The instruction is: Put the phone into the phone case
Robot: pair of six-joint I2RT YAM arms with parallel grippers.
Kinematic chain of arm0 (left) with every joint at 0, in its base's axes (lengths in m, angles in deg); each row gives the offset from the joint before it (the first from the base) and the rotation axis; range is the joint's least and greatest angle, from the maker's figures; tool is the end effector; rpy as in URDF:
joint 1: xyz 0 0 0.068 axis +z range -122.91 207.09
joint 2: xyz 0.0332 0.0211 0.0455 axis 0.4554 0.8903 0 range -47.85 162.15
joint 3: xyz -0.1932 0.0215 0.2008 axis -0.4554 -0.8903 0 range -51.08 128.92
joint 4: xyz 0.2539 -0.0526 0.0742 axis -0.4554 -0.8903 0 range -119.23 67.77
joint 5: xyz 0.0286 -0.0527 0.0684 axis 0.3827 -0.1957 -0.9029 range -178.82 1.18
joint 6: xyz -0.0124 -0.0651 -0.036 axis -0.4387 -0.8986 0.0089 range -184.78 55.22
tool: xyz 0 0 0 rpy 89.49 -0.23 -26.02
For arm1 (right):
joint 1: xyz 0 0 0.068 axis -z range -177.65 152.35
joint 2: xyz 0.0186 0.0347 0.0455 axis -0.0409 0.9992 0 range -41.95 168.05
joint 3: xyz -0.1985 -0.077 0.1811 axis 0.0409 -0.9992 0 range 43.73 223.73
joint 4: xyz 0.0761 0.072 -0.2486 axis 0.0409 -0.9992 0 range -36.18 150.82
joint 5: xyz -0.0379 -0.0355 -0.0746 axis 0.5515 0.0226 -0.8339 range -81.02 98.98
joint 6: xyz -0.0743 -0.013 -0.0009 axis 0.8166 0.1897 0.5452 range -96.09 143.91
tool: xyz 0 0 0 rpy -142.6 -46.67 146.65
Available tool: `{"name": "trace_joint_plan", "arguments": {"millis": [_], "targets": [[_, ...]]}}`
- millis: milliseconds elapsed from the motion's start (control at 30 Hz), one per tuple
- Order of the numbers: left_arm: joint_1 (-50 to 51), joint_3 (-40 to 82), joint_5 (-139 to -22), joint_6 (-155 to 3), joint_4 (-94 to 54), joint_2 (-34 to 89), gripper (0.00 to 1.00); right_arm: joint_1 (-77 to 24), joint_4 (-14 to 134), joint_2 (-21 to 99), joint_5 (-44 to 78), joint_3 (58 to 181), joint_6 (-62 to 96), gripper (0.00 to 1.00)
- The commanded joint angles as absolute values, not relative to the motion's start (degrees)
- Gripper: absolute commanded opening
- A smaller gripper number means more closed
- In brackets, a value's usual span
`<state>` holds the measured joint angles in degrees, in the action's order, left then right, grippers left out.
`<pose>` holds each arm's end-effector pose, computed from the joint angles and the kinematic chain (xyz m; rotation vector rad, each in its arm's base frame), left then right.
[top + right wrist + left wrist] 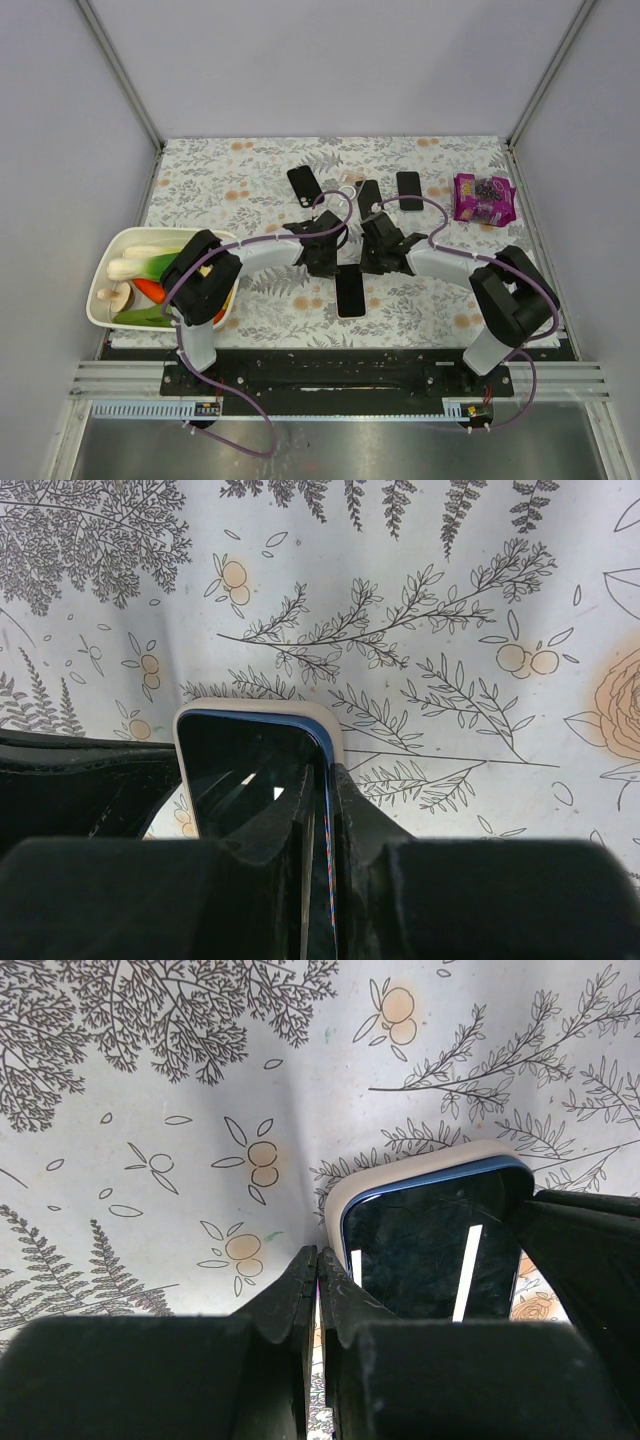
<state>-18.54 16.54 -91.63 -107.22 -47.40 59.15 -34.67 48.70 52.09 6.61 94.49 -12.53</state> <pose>0.2767 -0.2784 0.1336 0.0616 2.7625 -0.3849 0.2756 0.2045 0.1402 0.0038 2.5989 0.4409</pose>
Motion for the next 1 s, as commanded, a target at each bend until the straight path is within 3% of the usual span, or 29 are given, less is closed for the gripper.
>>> {"name": "trace_joint_plan", "arguments": {"millis": [0, 300, 967], "targets": [[-18.18, 18.09, -90.93, -107.23, -43.85, 61.93, 0.08, -38.69, 43.51, 58.59, 3.72, 93.03, -14.93, 0.08], [-17.39, 18.44, -90.31, -107.06, -43.94, 61.58, 0.08, -42.91, 34.99, 64.04, -1.92, 97.16, -16.78, 0.04], [-14.75, 14.58, -87.15, -107.84, -40.77, 58.24, 0.08, -46.96, 28.83, 76.61, -0.69, 99.89, -18.54, 0.00]]}}
